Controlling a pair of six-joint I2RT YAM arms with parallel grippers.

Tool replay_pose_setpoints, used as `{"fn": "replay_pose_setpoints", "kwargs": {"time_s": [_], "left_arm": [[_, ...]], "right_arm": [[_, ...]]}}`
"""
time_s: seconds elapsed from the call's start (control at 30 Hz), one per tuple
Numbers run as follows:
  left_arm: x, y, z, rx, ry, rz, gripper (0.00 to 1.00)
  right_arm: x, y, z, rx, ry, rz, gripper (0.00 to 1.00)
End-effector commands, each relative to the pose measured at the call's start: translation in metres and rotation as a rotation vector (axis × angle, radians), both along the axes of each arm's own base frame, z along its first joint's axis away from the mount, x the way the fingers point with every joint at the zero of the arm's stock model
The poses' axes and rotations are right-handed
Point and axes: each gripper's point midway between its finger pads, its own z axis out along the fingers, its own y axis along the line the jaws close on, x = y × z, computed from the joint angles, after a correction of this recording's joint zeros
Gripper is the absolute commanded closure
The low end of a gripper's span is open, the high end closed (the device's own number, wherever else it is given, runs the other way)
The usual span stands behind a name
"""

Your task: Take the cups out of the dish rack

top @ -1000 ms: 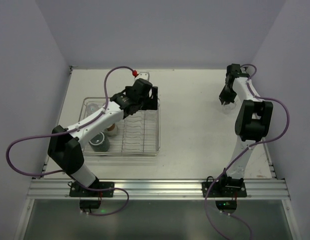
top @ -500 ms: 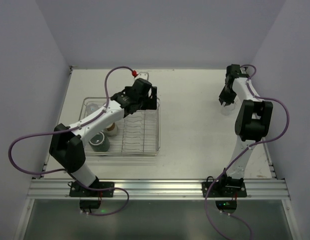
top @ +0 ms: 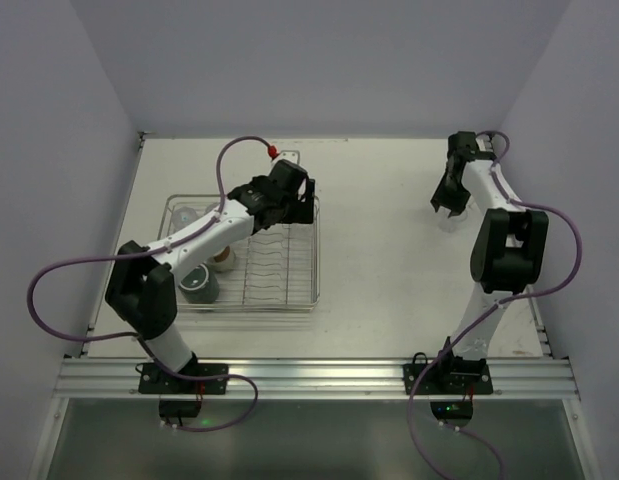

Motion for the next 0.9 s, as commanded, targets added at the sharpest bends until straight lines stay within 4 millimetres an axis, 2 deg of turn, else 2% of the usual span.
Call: {"fn": "replay_pose_setpoints", "kwargs": {"time_s": [0.0, 0.03, 0.1, 0.13, 0.23, 0.27, 0.47, 0.73, 0.87], "left_arm": [[0.003, 0.005, -0.009, 0.043, 0.016, -0.005, 0.00], [0.004, 0.004, -0.011, 0.046, 0.022, -0.006, 0.00], [0.007, 0.002, -0.010, 0.042, 0.020, -0.005, 0.01], [0.007, 0.000, -0.014, 0.044, 0.027, -0.007, 0.02], [0.011, -0.004, -0.013, 0.030, 0.025, -0.006, 0.04], [0.011, -0.006, -0.014, 0.028, 0.028, -0.009, 0.04], [0.015, -0.015, -0.021, 0.025, 0.042, -0.011, 0.05], [0.021, -0.023, -0.018, 0.001, 0.036, -0.020, 0.04], [0.024, -0.029, -0.028, 0.005, 0.055, -0.025, 0.04]], "right_arm": [[-0.006, 0.007, 0.050, -0.025, -0.127, 0.017, 0.60], [-0.008, 0.009, 0.062, -0.027, -0.163, 0.022, 0.60], [-0.016, 0.017, 0.063, -0.021, -0.170, 0.038, 0.60], [-0.019, 0.020, 0.072, -0.013, -0.198, 0.045, 0.60], [-0.026, 0.020, 0.080, -0.026, -0.218, 0.042, 0.60], [-0.027, 0.032, 0.082, -0.022, -0.222, 0.071, 0.60], [-0.031, 0.039, 0.096, -0.015, -0.262, 0.090, 0.60], [-0.033, 0.039, 0.091, -0.018, -0.253, 0.095, 0.60], [-0.034, 0.041, 0.088, -0.005, -0.251, 0.100, 0.60]]}}
